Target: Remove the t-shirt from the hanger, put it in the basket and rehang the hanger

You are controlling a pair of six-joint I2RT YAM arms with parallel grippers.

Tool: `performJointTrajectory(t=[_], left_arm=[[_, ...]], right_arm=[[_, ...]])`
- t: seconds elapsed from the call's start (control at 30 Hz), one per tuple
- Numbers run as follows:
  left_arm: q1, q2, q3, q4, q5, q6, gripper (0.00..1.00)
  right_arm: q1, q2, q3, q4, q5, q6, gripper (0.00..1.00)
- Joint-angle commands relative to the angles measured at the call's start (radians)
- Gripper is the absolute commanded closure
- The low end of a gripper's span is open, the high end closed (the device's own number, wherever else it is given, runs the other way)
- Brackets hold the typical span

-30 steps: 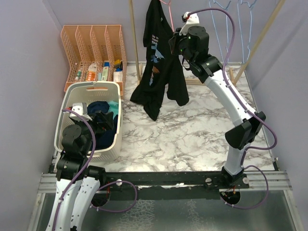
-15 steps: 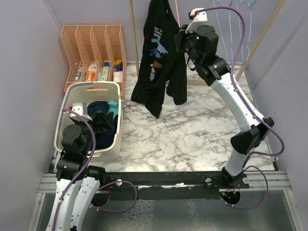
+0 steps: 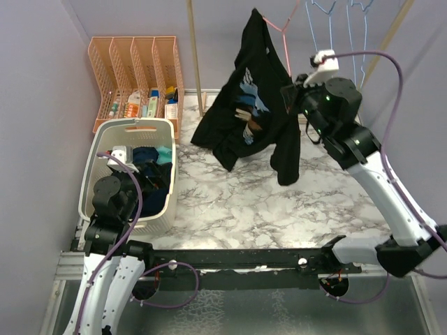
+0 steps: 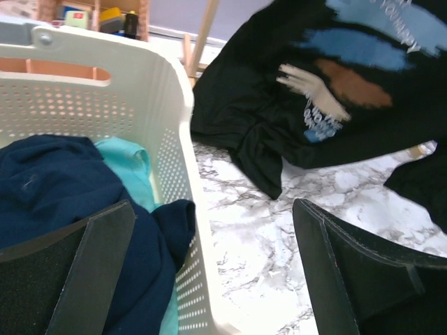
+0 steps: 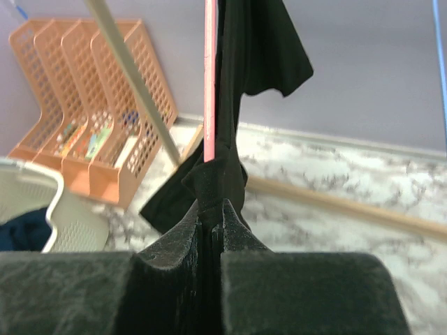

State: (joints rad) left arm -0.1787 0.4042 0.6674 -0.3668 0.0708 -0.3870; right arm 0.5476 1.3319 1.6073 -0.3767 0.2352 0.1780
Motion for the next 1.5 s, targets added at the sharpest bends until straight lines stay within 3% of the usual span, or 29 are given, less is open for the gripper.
performJointTrajectory(t=[0.0, 0.1, 0.2, 0.3, 0.43, 0.57, 0.63, 0.87, 1.03, 1.33, 1.4, 1.47], left_arm=[[-0.004, 0.038, 0.0, 0.13, 0.137, -0.012, 0.01], [-0.004, 0.098, 0.028, 0.28, 0.351, -0.026, 0.02], [-0.005, 0.225, 0.096, 0.467, 0.602, -0.1, 0.12], [-0.005, 0.393, 0.22, 0.551, 0.771, -0.148, 0.22], [-0.006, 0.559, 0.35, 0.674, 0.912, -0.232, 0.25], [-0.041, 0.667, 0.338, 1.141, 1.028, -0.528, 0.21], [-0.106, 0.729, 0.367, 1.197, 1.061, -0.562, 0.19], [-0.363, 0.903, 0.513, 0.929, 1.084, -0.345, 0.2], [-0.417, 0.921, 0.57, 0.735, 1.037, -0.183, 0.2], [-0.503, 0.966, 0.6, 0.629, 0.994, -0.094, 0.26], [-0.517, 0.969, 0.6, 0.601, 0.982, -0.059, 0.34], [-0.524, 0.968, 0.596, 0.587, 0.979, -0.04, 0.54]], right_arm=[[-0.006, -0.213, -0.145, -0.058, -0.147, 0.044, 0.99], [-0.006, -0.327, -0.226, -0.127, -0.305, 0.041, 0.99], [-0.006, -0.421, -0.303, -0.212, -0.461, 0.037, 0.99], [-0.006, -0.528, -0.387, -0.298, -0.595, 0.025, 0.99], [-0.006, -0.663, -0.52, -0.363, -0.698, 0.027, 0.99], [-0.006, -0.779, -0.63, -0.36, -0.806, 0.051, 0.99], [-0.006, -0.811, -0.654, -0.35, -0.843, 0.061, 0.99], [-0.006, -0.828, -0.661, -0.332, -0.852, 0.062, 0.99], [-0.006, -0.826, -0.656, -0.321, -0.855, 0.056, 0.99], [-0.005, -0.813, -0.676, -0.28, -0.883, 0.068, 0.99], [-0.006, -0.812, -0.675, -0.273, -0.883, 0.073, 0.99], [-0.006, -0.809, -0.673, -0.273, -0.882, 0.073, 0.99]])
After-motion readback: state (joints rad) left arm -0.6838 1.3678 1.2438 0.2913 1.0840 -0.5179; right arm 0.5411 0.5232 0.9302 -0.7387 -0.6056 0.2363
